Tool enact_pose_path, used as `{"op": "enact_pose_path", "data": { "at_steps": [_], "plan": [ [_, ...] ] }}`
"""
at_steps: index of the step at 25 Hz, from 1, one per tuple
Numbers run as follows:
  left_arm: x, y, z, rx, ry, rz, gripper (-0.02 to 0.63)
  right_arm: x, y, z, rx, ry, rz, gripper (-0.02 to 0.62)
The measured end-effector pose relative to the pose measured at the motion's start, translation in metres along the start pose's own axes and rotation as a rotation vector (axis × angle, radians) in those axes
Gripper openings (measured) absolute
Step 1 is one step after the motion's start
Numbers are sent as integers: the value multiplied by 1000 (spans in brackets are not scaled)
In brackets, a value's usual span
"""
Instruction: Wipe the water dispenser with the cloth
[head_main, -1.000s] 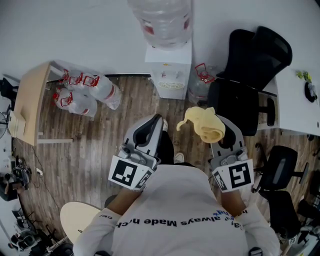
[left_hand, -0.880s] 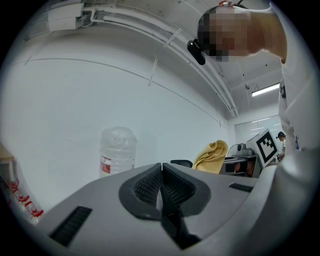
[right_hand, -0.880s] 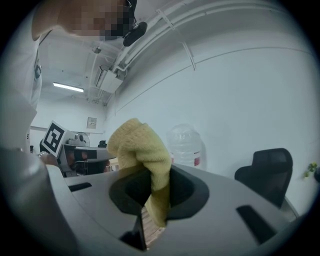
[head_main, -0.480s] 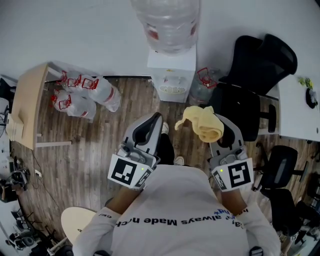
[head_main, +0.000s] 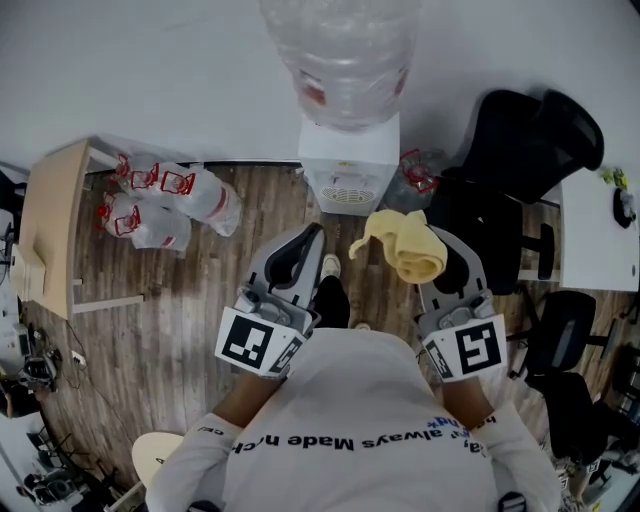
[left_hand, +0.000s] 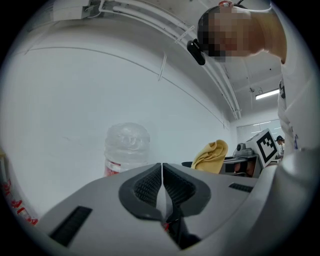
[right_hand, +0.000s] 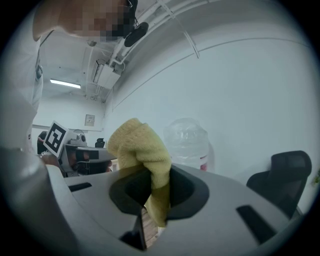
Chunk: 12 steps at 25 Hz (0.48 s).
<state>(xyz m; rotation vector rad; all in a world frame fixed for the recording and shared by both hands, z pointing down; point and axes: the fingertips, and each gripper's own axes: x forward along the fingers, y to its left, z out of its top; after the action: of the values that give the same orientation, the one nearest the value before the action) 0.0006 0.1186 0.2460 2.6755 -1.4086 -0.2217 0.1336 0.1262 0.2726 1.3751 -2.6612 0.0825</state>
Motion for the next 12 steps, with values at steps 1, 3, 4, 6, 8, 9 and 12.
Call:
{"op": "enact_pose_path", "data": {
  "at_steps": [1, 3, 4, 6, 8, 9, 12],
  "plan": [
    [5, 7, 1, -2, 0, -3, 26, 8, -1, 2, -1, 0, -1, 63],
    [16, 22, 4, -5, -2, -8, 26, 25, -5, 6, -1, 1, -7, 63],
    [22, 30, 6, -6, -3, -11, 26, 34, -8, 8, -1, 2, -10, 63],
    [34, 45, 9, -7, -5, -16, 26, 51, -13, 11, -1, 4, -15, 63],
    [44, 60, 11, -5, -5, -22, 26, 69, -16, 14, -3, 4, -18, 63],
    [50, 68, 12, -6, -6, -24, 26, 78, -18, 16, -3, 4, -20, 63],
    [64, 91, 14, -10, -5, -29, 26, 104, -24, 20, -2, 6, -27, 63]
  ]
}}
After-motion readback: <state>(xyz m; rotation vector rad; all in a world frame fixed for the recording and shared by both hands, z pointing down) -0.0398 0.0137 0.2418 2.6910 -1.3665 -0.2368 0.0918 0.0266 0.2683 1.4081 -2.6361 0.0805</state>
